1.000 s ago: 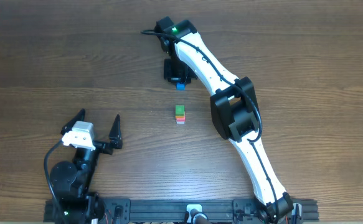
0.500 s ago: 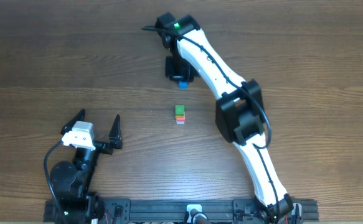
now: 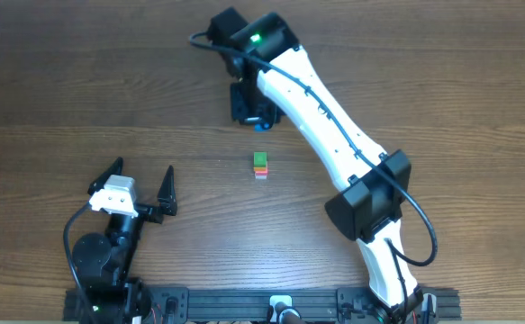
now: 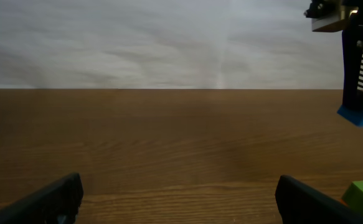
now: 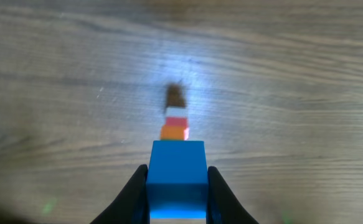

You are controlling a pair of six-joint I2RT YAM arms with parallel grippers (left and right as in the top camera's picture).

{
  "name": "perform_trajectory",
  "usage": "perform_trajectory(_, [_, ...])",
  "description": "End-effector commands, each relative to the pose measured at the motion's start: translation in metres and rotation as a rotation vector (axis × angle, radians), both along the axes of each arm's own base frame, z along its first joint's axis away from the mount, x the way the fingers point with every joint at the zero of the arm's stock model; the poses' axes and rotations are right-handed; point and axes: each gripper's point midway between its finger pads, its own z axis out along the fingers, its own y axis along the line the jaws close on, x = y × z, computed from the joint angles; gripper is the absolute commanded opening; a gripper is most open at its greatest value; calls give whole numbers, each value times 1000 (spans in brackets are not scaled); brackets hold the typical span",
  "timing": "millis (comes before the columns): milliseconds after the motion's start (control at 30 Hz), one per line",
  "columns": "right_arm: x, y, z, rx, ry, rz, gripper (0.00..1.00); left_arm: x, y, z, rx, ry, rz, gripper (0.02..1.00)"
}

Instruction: Stack Cubes

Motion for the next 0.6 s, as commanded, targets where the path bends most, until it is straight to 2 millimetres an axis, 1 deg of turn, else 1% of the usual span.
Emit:
perform_trajectory(33, [-18, 8, -6, -4, 47, 5, 12, 0, 0, -2, 14, -2, -1, 998])
perform_trajectory(200, [-27, 10, -11, -2, 54, -2, 14, 0, 0, -2, 14, -2, -1, 1000])
perform_trajectory(367, [-41, 6, -15, 18, 49, -18, 14, 0, 0, -2, 14, -2, -1, 998])
perform_trajectory(600, [-47, 2, -13, 29, 44, -36, 14, 0, 0, -2, 14, -2, -1, 998])
